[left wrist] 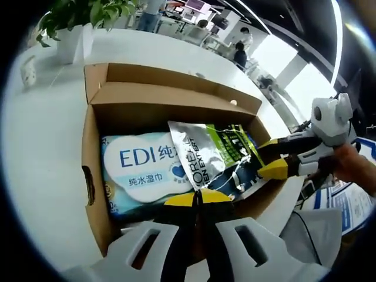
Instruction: Operate the shoe box by opening the lid, removing the specified soft item, and placing it in the target area until the item is outside and the box remains undamaged.
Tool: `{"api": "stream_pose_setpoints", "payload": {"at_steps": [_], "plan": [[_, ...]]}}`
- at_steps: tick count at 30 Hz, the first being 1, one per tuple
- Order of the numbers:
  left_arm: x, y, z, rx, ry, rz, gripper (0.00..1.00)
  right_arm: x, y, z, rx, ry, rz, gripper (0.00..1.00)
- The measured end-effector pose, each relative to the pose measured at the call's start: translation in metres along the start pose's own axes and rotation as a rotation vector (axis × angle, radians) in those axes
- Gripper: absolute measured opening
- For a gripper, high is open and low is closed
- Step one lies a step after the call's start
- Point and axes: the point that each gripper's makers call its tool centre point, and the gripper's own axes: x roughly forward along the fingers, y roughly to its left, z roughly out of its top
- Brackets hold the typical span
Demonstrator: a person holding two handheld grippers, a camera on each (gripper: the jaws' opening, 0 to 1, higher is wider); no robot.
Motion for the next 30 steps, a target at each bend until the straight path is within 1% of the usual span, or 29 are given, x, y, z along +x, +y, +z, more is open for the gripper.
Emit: {"api": "stream_pose_setpoints", "payload": {"at_steps": [3,9,12,13,16,17,18,21,22,23,25,28,30], "plan": [[0.0,0.0,0.0,0.0,0.001,-0.003,0.01,0.001,-0.002,0.0,0.022,0.015,-0.007,0.33],[0.0,0.0,0.0,-0.001,0.003,-0.009,0.01,0.005,0.0,0.0,0.048,0.024,0.005,0.32],[0.001,0.001,0.0,0.002,0.004,-0.011,0.01,0.005,-0.001,0.003,0.098,0.009,0.021,0.32],[0.001,0.001,0.0,0.002,0.005,-0.012,0.01,0.004,-0.002,0.005,0.128,-0.004,0.025,0.31],[0.001,0.001,0.0,0.006,0.006,-0.014,0.01,0.002,-0.005,0.007,0.174,-0.028,0.037,0.26],[0.001,0.001,0.0,0.005,0.006,-0.015,0.01,0.001,-0.008,0.007,0.183,-0.037,0.034,0.23],[0.001,0.001,0.0,0.005,0.005,-0.015,0.01,0.0,-0.011,0.007,0.199,-0.044,0.029,0.17],[0.001,0.001,0.0,0.003,0.004,-0.02,0.01,0.001,-0.016,0.008,0.335,-0.083,0.049,0.06],[0.001,0.001,0.0,0.002,0.003,-0.021,0.01,0.0,-0.02,0.007,0.41,-0.097,0.053,0.03],[0.0,0.001,0.0,0.002,0.001,-0.024,0.01,0.0,-0.02,0.007,0.446,-0.108,0.059,0.01],[0.0,0.0,0.0,-0.01,-0.001,-0.035,0.01,0.002,-0.018,0.007,0.489,-0.127,0.081,0.0],[0.0,-0.001,0.0,-0.034,-0.008,-0.048,0.01,0.003,-0.017,0.006,0.452,-0.115,0.073,0.0],[0.001,-0.001,0.0,-0.044,-0.012,-0.053,0.01,0.003,-0.014,0.008,0.45,-0.112,0.082,0.02]]}}
